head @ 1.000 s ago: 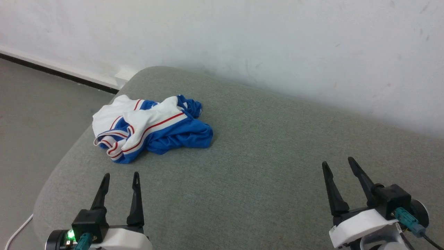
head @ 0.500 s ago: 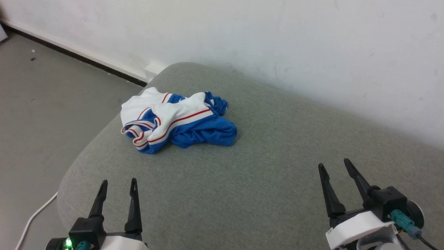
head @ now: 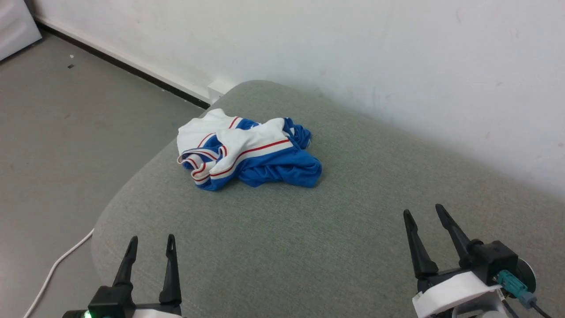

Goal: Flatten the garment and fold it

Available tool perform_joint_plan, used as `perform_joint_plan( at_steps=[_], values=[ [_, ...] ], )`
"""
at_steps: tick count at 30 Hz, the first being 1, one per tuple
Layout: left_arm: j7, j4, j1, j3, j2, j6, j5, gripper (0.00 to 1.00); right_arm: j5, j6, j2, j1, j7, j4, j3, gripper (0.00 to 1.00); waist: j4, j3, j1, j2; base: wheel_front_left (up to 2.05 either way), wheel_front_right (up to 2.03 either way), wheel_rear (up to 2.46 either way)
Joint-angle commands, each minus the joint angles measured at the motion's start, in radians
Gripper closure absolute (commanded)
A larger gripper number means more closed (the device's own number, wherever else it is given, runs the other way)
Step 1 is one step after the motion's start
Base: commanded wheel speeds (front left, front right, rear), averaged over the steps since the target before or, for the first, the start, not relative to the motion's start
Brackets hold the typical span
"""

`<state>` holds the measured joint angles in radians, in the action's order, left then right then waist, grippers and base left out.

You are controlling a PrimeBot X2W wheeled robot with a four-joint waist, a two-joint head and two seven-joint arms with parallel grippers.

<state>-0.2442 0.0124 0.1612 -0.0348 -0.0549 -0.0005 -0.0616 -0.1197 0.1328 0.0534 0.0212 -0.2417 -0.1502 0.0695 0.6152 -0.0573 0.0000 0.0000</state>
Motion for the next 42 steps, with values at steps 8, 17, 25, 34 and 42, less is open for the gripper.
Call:
perform_joint_plan(
  at_steps=[8,17,25,34,42],
  values=[
    [-0.018,-0.003,0.032,-0.013,0.004,-0.016,0.012,0.0,-0.023,-0.002,-0.003,0.006,-0.02,-0.007,0.012,0.0,0.024,-0.026,0.0,0.0,0.0,0.0,0.0],
    [-0.018,0.003,0.036,-0.026,0.0,-0.023,0.016,0.0,-0.033,-0.002,-0.003,0.012,-0.02,-0.007,0.021,0.0,0.007,-0.032,0.0,0.0,0.0,0.0,0.0],
    [0.03,0.073,-0.115,-0.034,-0.043,-0.077,-0.061,0.0,-0.01,-0.002,-0.003,0.008,-0.02,0.012,0.004,0.0,0.008,0.004,0.0,0.0,0.0,0.0,0.0],
    [0.29,0.07,-0.541,0.041,-0.237,-0.125,-0.133,0.0,0.09,-0.002,-0.003,-0.061,-0.014,0.073,0.005,0.0,-0.018,0.161,0.0,0.0,0.0,0.0,0.0],
    [0.407,-0.138,-0.849,0.206,-0.394,-0.13,-0.298,0.0,0.181,-0.002,-0.003,-0.157,0.091,0.228,0.055,0.0,-0.071,0.338,0.0,0.0,0.0,0.0,0.0]
  ],
)
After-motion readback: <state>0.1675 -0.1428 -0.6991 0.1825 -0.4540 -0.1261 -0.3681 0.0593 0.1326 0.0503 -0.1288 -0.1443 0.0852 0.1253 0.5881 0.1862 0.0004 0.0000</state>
